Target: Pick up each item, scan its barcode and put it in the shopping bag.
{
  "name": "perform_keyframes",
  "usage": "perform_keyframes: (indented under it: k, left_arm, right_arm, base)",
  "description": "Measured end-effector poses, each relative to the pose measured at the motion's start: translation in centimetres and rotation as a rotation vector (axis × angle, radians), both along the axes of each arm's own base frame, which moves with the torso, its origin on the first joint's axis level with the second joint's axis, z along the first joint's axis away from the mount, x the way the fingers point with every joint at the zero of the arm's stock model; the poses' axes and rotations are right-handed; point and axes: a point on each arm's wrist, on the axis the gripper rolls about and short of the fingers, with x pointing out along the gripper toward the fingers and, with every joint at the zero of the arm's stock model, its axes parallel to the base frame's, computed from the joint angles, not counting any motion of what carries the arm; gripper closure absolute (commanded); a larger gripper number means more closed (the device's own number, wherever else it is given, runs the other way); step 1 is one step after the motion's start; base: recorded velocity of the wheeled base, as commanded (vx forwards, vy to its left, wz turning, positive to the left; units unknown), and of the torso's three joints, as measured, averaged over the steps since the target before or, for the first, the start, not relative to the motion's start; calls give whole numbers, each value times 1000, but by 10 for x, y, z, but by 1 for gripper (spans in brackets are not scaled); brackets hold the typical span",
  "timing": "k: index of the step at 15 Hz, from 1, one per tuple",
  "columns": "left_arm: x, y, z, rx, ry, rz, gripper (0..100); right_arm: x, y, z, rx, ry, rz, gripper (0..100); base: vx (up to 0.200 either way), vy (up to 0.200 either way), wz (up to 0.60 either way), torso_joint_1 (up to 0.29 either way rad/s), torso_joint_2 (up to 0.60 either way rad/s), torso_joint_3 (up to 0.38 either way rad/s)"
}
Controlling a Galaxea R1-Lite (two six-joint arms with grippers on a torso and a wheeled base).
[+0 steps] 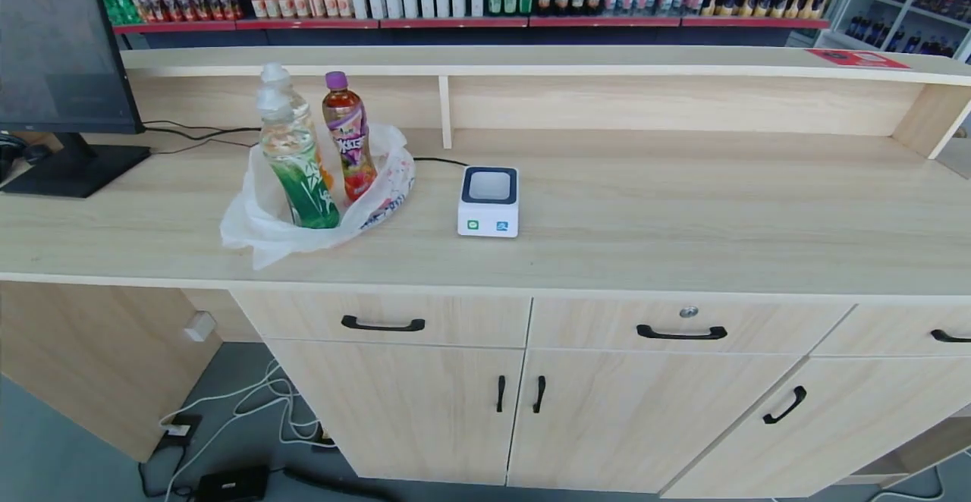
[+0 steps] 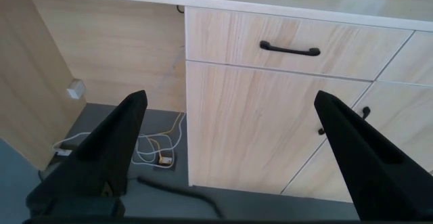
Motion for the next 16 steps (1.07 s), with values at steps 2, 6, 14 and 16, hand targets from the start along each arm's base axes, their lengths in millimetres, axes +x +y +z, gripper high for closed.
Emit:
perform_keyframes:
  k: [2,6,14,16]
  left_arm:
    - [0,0,0,0,0,-1,0]
    - [0,0,0,2,0,1,0]
    - [0,0,0,2,0,1,0]
    - [0,0,0,4,0,1,0]
  right_arm:
    - [0,0,0,0,1,1,0]
    - [0,0,0,1,1,0,0]
    - [0,0,0,1,1,0,0]
    - [0,0,0,1,1,0,0]
  base:
    - [-200,0,0,2,2,0]
    - [-50,0,0,-1,-1,1]
    - [0,0,0,0,0,0]
    - [0,0,0,0,0,0]
